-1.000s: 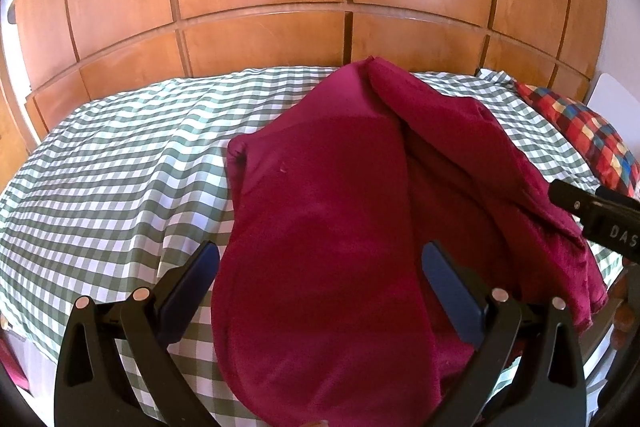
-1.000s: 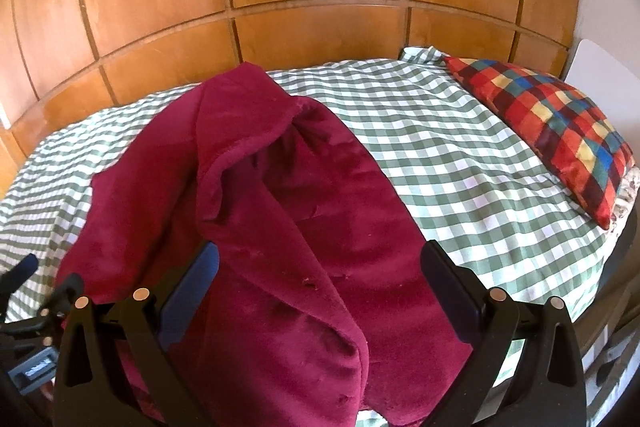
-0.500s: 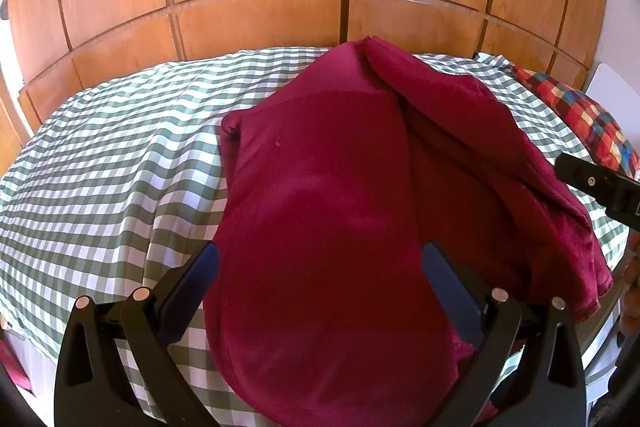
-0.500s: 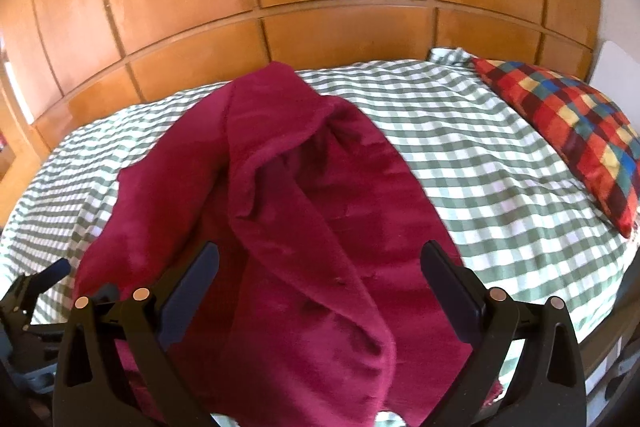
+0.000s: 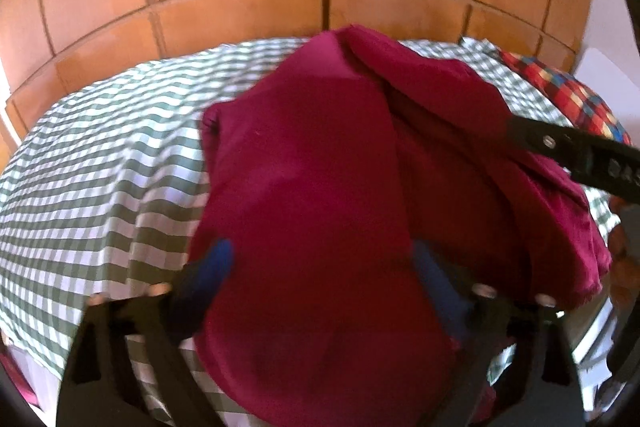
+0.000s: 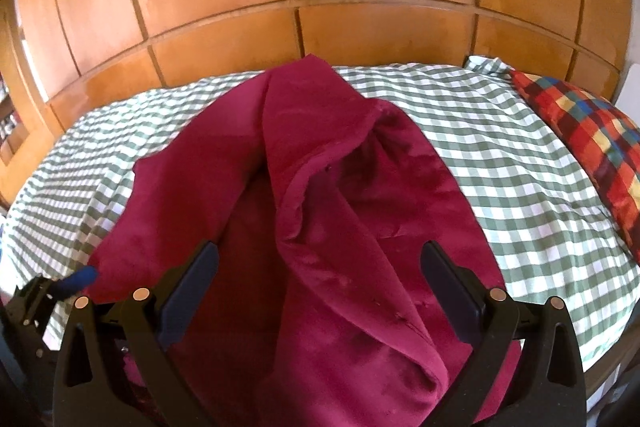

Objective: Fold small clothes
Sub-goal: 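Grasp the sweatshirt with both grippers and lift it, shaking it out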

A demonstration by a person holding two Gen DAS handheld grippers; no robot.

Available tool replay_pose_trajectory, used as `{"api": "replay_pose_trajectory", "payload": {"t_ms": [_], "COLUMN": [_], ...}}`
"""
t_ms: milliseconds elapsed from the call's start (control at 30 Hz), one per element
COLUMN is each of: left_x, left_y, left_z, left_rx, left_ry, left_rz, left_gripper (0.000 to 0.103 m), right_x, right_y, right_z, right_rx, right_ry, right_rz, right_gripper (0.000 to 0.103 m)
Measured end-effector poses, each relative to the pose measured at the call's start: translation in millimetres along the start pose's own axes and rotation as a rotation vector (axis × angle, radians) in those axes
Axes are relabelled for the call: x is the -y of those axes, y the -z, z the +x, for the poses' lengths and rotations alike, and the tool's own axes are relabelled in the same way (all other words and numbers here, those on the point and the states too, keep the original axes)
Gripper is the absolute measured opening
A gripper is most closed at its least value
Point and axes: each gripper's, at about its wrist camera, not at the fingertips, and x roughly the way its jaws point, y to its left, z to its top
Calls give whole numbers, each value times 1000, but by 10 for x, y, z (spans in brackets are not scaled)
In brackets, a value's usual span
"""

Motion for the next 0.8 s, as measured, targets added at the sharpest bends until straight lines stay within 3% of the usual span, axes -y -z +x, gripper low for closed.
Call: {"api": "replay_pose_trajectory", "payload": {"t_ms": [33,67,100,133,200,233,267,367,500,633,800], "left_x": [16,27,32,28,-25,-77,-131,-329,-698,-1127,-1737], "left_y": [7,16,24,29,17,7,-7,-91,-387,-784,-1375], "left_z": [15,31,41,39,15,-1,-19,-129,-247,-256,-70], "left_rx": [-8,-14,-18,-17,-12,-12,-10,29,101,171,216], "left_ry": [2,6,11,14,40,63,87,125,78,-33,-163], "left_rz": [8,16,22,23,2,-17,-36,-85,-152,-198,-274], "left_gripper": [69,57,43,36,14,5,5,3,3,3,3], "right_x": [-16,-53,-86,-122,-199,-217,-197,20,420,990,1810], "right_y": [-1,3,6,12,16,9,-32,-246,-647,-1118,-1464], "right_z": [42,98,149,202,321,332,304,121,-135,-163,263], "right_rx": [-6,-15,-26,-40,-79,-81,-74,-40,62,146,84], "right_ry": [-1,1,2,4,13,16,-8,-108,-104,28,154], "right_rz": [-11,-32,-53,-78,-146,-171,-175,-94,-18,46,204], "right_gripper": [100,95,82,72,26,20,9,6,6,6,6]}}
